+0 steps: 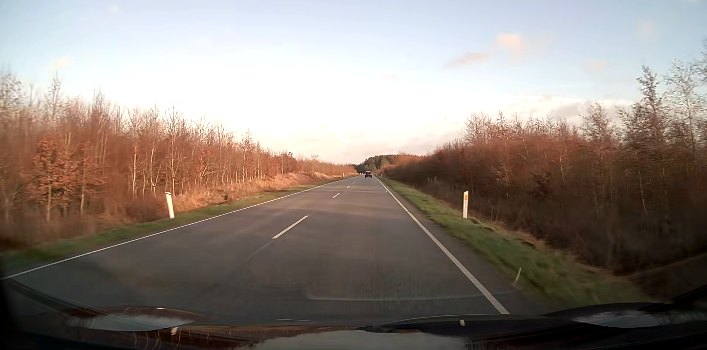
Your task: Follow the waypoints while adhering to traffic rules and regulations
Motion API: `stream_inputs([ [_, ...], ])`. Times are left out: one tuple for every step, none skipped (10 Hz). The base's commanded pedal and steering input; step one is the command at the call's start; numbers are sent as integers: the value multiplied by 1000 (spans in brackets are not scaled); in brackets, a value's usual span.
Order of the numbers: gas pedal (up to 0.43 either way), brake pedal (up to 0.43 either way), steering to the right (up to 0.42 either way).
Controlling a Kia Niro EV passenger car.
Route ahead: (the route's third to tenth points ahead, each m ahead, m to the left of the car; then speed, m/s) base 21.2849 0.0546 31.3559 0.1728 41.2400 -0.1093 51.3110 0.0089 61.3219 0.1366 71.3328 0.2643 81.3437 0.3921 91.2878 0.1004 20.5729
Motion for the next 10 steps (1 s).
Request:
stream_inputs([
  [197, 0, 1],
  [197, 0, 0],
  [197, 0, 1],
  [197, 0, 1],
  [197, 0, 1],
  [209, 0, 1],
  [220, 0, 1],
  [220, 0, 1],
  [220, 0, 1],
  [220, 0, 1],
])
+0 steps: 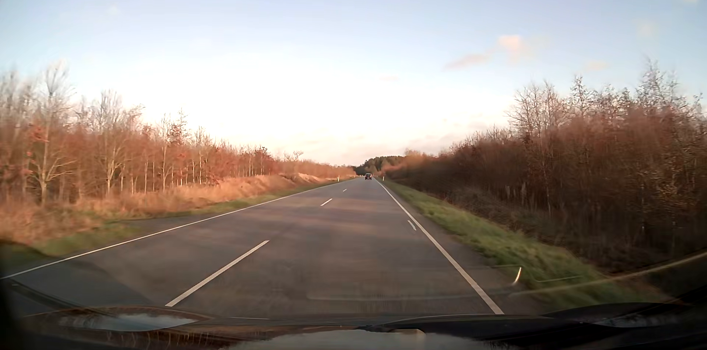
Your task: Follow the waypoints while adhering to traffic rules and regulations
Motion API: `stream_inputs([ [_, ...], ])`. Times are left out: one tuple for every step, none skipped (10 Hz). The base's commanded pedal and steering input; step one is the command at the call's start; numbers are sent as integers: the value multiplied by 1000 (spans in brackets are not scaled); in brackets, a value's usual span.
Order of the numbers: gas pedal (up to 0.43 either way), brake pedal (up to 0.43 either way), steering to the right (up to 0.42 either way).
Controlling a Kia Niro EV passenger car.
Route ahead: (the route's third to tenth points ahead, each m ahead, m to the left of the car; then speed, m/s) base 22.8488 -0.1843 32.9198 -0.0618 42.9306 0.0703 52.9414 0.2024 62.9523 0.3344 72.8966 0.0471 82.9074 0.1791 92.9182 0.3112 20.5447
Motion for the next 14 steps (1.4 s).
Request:
stream_inputs([
  [220, 0, 1],
  [220, 0, 1],
  [220, 0, 1],
  [220, 0, 1],
  [220, 0, 1],
  [220, 0, 1],
  [220, 0, 1],
  [220, 0, 0],
  [220, 0, -1],
  [220, 0, -1],
  [220, 0, 0],
  [220, 0, -1],
  [220, 0, -1],
  [220, 0, -1],
])
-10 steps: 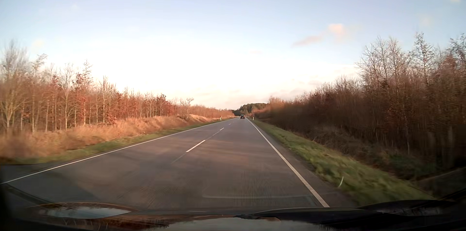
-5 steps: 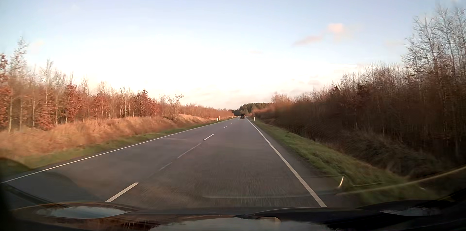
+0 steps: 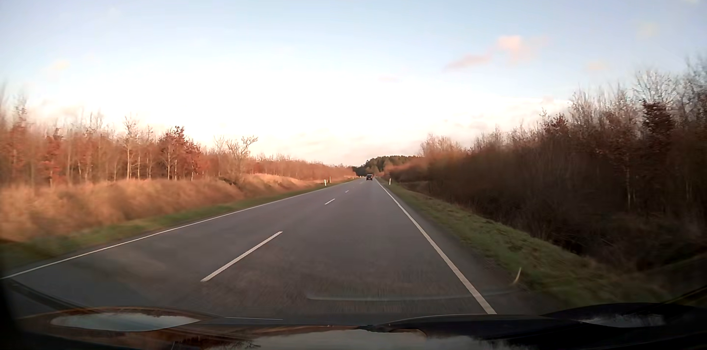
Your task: Follow the waypoints while adhering to traffic rules and regulations
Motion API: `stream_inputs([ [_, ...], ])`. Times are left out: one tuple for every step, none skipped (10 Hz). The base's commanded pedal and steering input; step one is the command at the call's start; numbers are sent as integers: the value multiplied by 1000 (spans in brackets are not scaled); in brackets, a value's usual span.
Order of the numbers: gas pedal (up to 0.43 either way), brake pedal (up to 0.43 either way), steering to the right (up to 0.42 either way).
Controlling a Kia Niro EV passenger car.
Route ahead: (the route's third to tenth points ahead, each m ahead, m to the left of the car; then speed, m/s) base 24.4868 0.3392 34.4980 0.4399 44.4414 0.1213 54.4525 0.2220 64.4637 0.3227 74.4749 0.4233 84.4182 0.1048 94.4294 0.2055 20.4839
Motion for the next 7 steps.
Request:
stream_inputs([
  [220, 0, -1],
  [220, 0, 0],
  [220, 0, 0],
  [220, 0, -1],
  [220, 0, -1],
  [220, 0, 0],
  [220, 0, -1],
])
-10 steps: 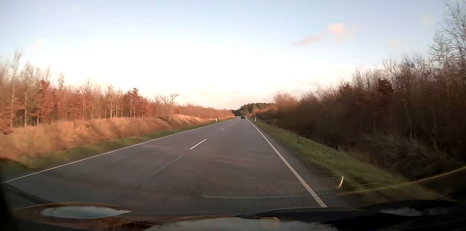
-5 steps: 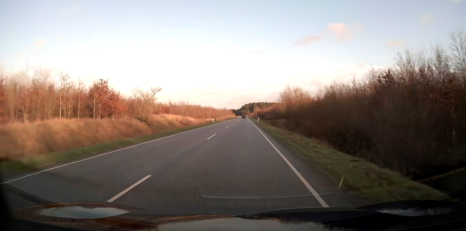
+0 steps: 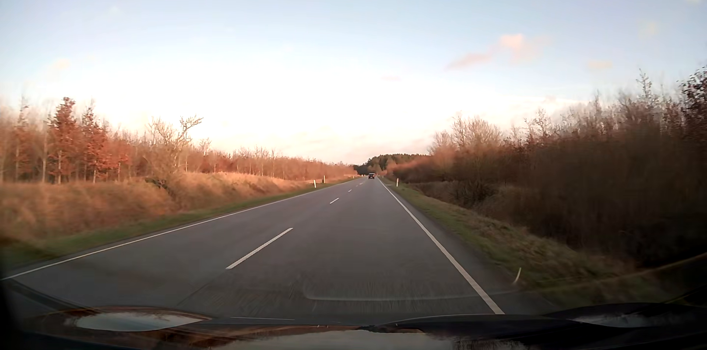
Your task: Follow the waypoints while adhering to traffic rules and regulations
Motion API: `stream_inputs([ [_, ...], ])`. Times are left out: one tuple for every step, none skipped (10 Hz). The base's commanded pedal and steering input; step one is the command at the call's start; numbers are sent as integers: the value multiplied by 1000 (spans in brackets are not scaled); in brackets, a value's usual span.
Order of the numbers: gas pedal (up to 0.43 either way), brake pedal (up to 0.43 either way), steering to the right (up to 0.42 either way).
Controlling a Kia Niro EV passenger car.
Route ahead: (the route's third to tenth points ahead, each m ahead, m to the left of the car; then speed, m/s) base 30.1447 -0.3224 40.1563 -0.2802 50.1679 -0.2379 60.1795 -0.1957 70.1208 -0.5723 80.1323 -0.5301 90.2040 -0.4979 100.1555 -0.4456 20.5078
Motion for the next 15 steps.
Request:
stream_inputs([
  [220, 0, 0],
  [220, 0, 0],
  [220, 0, 0],
  [220, 0, 1],
  [220, 0, 1],
  [220, 0, 1],
  [220, 0, 0],
  [220, 0, 1],
  [220, 0, 1],
  [220, 0, 1],
  [220, 0, 1],
  [220, 0, 1],
  [220, 0, 1],
  [220, 0, 1],
  [220, 0, 1],
])
